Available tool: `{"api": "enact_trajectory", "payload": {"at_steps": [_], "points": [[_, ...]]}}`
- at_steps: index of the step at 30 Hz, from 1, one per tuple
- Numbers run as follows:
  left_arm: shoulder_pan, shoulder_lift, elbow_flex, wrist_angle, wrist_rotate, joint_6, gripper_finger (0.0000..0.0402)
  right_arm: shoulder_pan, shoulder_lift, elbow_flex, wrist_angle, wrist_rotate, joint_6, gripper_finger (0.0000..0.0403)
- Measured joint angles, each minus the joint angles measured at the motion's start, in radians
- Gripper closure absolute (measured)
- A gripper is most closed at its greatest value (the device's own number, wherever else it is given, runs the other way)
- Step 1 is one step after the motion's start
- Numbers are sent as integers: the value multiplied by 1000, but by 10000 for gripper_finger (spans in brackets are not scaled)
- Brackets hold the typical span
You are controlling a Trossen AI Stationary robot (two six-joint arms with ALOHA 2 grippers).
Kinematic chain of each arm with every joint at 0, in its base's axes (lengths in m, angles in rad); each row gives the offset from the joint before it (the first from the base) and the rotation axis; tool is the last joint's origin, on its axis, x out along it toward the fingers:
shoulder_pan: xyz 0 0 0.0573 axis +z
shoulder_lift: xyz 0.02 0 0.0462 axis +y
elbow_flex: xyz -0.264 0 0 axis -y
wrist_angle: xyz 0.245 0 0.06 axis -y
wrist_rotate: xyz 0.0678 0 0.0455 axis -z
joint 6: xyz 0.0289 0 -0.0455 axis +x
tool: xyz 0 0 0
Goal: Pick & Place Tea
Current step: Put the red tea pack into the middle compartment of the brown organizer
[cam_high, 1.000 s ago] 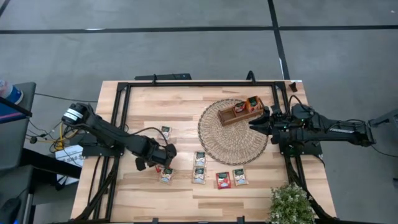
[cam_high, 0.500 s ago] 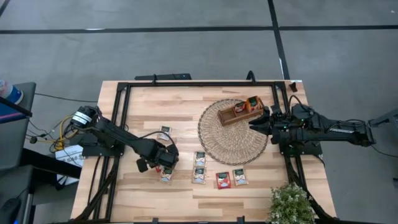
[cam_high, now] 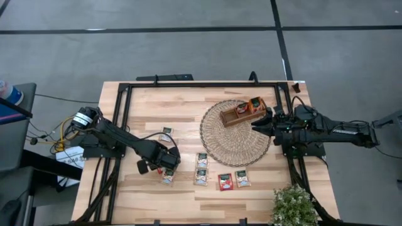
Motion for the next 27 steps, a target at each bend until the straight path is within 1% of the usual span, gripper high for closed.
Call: {"api": "enact_trajectory", "payload": {"at_steps": [3, 7, 9, 12, 17, 20, 23, 27], "points": [[0, 0, 0, 0, -11, 37, 293, 0, 0, 0, 0, 0, 0, 280], [0, 0, 0, -16, -21, 40, 292, 0, 0, 0, 0, 0, 0, 280], [0, 0, 0, -15, -22, 42, 284, 0, 0, 0, 0, 0, 0, 280], [0, 0, 0, -16, -22, 42, 256, 0, 0, 0, 0, 0, 0, 280], [0, 0, 0, -12, -18, 60, 190, 0, 0, 0, 0, 0, 0, 280], [0, 0, 0, -15, -23, 69, 162, 0, 0, 0, 0, 0, 0, 280], [0, 0, 0, -10, -51, 69, 147, 0, 0, 0, 0, 0, 0, 280], [0, 0, 0, -7, -64, 44, 142, 0, 0, 0, 0, 0, 0, 280]]}}
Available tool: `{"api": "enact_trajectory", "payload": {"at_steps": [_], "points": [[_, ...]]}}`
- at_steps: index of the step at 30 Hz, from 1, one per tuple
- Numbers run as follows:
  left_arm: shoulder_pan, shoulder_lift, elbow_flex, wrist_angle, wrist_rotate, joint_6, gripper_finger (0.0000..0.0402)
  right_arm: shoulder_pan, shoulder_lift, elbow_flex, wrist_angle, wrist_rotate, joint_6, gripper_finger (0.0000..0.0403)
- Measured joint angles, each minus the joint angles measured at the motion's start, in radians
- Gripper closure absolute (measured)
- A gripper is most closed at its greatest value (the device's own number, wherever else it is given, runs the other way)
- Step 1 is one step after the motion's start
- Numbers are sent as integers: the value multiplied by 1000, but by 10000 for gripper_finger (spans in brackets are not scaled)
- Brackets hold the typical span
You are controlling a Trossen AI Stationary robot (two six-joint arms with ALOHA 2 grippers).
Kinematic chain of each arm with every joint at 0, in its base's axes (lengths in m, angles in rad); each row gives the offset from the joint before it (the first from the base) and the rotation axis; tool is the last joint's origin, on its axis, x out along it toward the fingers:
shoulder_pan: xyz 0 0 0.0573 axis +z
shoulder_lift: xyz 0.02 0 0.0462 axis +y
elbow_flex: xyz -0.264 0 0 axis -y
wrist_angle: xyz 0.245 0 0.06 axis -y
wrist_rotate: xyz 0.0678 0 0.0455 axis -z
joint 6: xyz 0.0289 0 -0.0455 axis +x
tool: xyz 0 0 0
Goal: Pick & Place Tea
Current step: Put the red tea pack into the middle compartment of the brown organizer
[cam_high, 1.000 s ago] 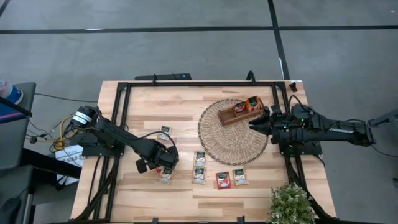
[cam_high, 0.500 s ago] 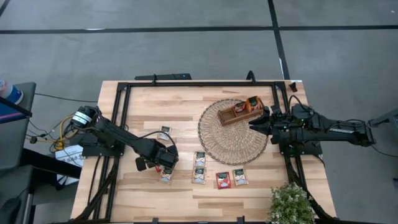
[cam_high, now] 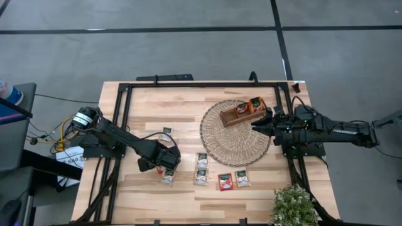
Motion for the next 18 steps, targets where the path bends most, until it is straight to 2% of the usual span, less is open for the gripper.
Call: {"api": "enact_trajectory", "payload": {"at_steps": [8, 18], "points": [[0, 1, -1, -22, -3, -58, 142, 0, 0, 0, 0, 0, 0, 280], [0, 117, 0, 16, 59, -84, 142, 0, 0, 0, -1, 0, 0, 280]]}}
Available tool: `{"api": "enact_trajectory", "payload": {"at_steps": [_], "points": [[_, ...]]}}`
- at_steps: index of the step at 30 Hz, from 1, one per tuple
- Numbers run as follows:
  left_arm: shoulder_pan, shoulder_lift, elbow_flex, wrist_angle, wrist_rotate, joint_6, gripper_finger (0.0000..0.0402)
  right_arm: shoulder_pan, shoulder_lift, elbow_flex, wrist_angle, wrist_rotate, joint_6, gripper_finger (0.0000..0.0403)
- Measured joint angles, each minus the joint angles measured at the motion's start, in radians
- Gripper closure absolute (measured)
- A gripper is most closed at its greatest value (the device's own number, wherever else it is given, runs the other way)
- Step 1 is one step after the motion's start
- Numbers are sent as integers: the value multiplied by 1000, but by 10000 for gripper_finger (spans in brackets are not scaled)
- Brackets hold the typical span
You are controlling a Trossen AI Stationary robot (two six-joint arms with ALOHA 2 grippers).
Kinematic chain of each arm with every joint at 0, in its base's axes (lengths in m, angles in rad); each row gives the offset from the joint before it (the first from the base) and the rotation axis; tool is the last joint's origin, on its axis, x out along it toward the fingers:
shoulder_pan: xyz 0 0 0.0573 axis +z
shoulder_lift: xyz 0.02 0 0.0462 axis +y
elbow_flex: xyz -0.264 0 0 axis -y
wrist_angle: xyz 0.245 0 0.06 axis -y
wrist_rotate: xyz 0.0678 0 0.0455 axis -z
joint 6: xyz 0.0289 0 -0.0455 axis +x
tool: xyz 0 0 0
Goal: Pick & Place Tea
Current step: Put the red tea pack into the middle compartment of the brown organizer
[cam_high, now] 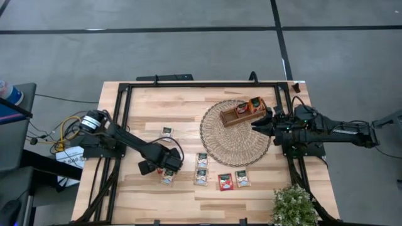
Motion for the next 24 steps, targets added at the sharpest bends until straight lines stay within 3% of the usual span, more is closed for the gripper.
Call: {"api": "enact_trajectory", "payload": {"at_steps": [12, 24], "points": [[0, 10, 1, 23, -13, 19, 150, 0, 0, 0, 0, 0, 0, 280], [0, 12, 1, 28, -31, 3, 242, 0, 0, 0, -1, 0, 0, 280]]}}
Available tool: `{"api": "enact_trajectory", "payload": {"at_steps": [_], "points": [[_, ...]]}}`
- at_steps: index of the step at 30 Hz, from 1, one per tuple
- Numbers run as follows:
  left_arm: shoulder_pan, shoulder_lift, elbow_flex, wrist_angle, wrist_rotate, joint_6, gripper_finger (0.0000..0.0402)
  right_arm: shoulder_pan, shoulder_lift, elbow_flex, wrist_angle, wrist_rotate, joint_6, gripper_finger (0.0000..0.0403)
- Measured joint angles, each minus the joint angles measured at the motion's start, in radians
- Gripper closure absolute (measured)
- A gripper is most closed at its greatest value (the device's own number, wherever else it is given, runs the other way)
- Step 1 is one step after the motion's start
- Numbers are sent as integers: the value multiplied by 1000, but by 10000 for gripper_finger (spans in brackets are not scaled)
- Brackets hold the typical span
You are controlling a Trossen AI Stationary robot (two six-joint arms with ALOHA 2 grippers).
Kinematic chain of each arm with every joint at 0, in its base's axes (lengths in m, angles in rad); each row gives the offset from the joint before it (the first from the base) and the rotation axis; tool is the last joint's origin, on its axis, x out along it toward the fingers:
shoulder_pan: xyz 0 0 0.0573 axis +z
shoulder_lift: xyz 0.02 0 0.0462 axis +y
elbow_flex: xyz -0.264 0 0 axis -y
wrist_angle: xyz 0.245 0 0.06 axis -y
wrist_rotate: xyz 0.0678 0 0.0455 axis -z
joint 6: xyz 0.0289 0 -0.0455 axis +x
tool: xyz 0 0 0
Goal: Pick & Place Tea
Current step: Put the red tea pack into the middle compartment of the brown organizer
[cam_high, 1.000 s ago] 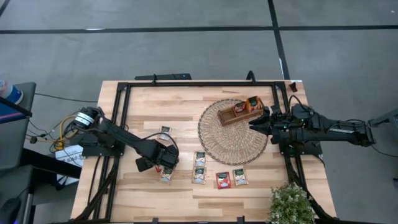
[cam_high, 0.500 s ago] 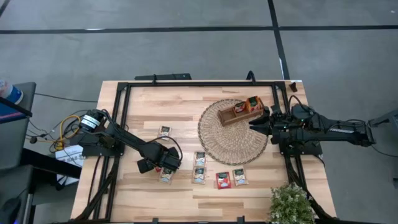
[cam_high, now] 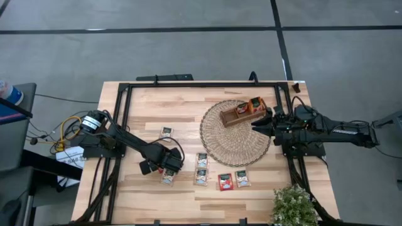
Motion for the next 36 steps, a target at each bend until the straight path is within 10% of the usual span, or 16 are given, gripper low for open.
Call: {"api": "enact_trajectory", "payload": {"at_steps": [36], "points": [[0, 4, 117, -149, -193, 72, 352, 0, 0, 0, 0, 0, 0, 280]]}}
